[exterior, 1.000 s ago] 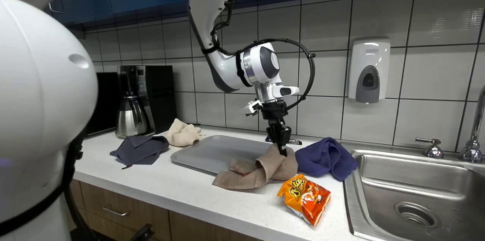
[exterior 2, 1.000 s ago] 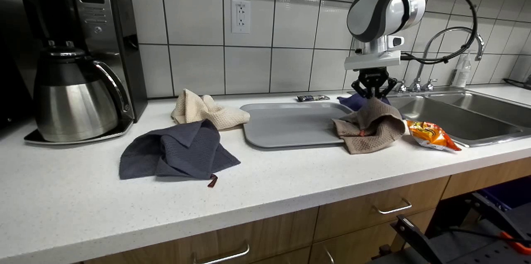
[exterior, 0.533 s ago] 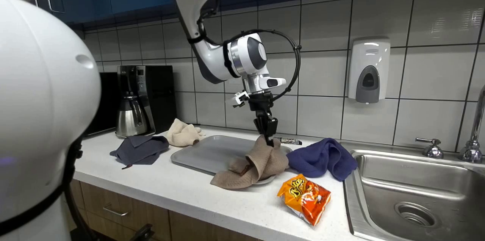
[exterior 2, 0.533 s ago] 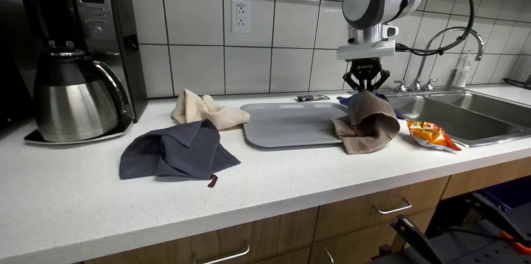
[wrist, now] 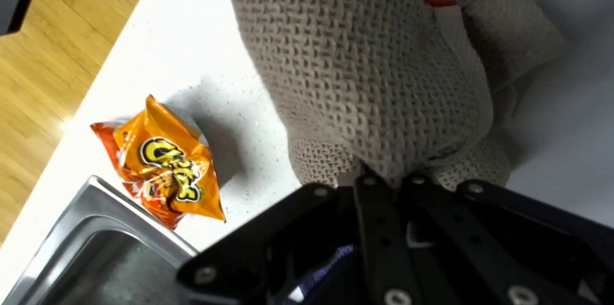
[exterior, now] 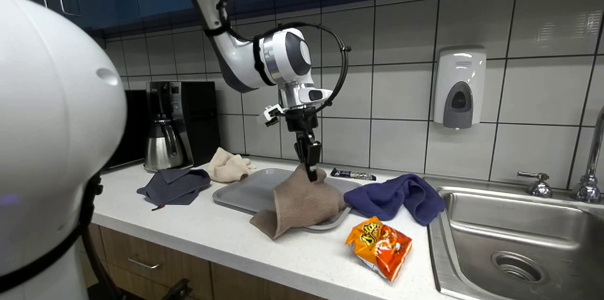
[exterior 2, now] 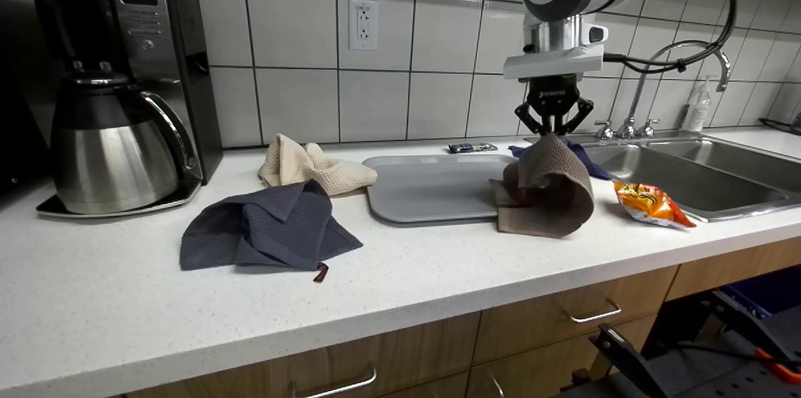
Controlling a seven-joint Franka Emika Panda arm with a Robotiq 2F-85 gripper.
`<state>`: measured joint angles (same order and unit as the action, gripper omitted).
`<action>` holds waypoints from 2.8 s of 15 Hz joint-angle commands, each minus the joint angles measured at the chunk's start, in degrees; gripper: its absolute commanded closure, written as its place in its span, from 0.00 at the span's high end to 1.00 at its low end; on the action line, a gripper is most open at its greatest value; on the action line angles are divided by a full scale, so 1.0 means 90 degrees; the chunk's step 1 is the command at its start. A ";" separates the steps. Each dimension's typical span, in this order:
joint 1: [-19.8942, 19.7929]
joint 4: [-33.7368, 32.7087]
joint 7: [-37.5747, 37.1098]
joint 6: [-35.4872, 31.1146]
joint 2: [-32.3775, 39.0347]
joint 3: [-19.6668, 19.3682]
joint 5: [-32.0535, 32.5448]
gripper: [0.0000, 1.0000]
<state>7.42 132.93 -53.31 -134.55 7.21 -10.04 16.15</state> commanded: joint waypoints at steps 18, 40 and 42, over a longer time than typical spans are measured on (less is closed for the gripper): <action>-0.0523 0.1359 -0.0479 0.1206 -0.2471 0.1424 -0.0066 0.01; -0.0350 0.1480 -0.0545 0.1691 -0.3072 0.2186 -0.0508 0.01; -0.0315 0.1514 -0.0519 0.1733 -0.3071 0.2234 -0.0560 0.01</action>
<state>4.62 145.27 -58.65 -120.78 -18.24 8.70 12.59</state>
